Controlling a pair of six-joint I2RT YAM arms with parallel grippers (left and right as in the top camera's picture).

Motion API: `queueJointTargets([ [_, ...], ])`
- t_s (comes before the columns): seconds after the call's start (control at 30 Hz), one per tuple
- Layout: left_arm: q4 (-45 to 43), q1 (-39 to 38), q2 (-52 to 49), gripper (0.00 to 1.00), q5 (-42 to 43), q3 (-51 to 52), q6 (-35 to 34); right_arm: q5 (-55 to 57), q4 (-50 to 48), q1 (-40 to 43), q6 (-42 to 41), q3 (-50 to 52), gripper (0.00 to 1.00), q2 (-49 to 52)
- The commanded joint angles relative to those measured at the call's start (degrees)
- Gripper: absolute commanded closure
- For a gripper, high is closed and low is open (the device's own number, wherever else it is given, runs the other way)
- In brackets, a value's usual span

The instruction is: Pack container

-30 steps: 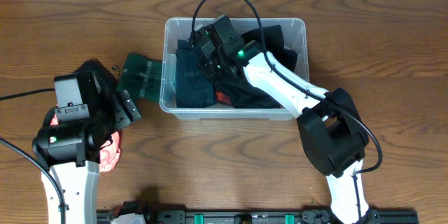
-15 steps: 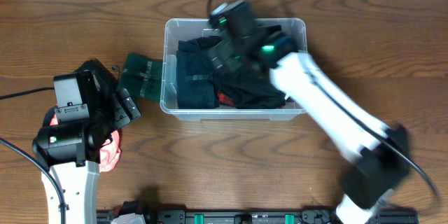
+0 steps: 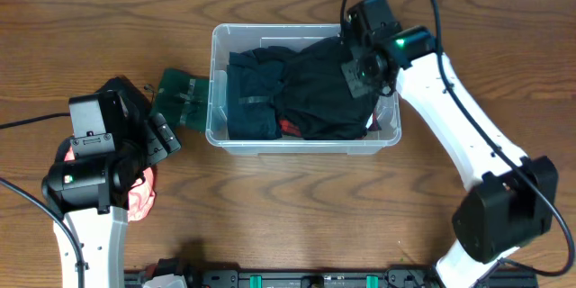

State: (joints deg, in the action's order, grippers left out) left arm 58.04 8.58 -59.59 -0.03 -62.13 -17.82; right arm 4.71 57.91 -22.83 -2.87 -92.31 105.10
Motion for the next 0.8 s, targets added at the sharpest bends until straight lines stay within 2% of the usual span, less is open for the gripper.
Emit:
queueJointTargets([
  [0.0, 0.0, 0.2, -0.3, 0.02, -0.7, -0.6, -0.3, 3.7, 0.0, 2.7, -6.8, 1.7, 0.90, -0.6],
  [0.27, 0.0, 0.2, -0.3, 0.02, -0.7, -0.6, -0.3, 4.3, -0.9, 8.9, -7.4, 9.3, 0.88, -0.5],
  [0.4, 0.0, 0.2, -0.3, 0.02, -0.7, -0.6, -0.3, 4.6, -1.1, 11.1, -7.4, 12.9, 0.92, -0.5],
  [0.77, 0.0, 0.2, -0.3, 0.02, -0.7, -0.6, -0.3, 5.0, 0.5, 16.7, -7.8, 13.3, 0.97, -0.5],
])
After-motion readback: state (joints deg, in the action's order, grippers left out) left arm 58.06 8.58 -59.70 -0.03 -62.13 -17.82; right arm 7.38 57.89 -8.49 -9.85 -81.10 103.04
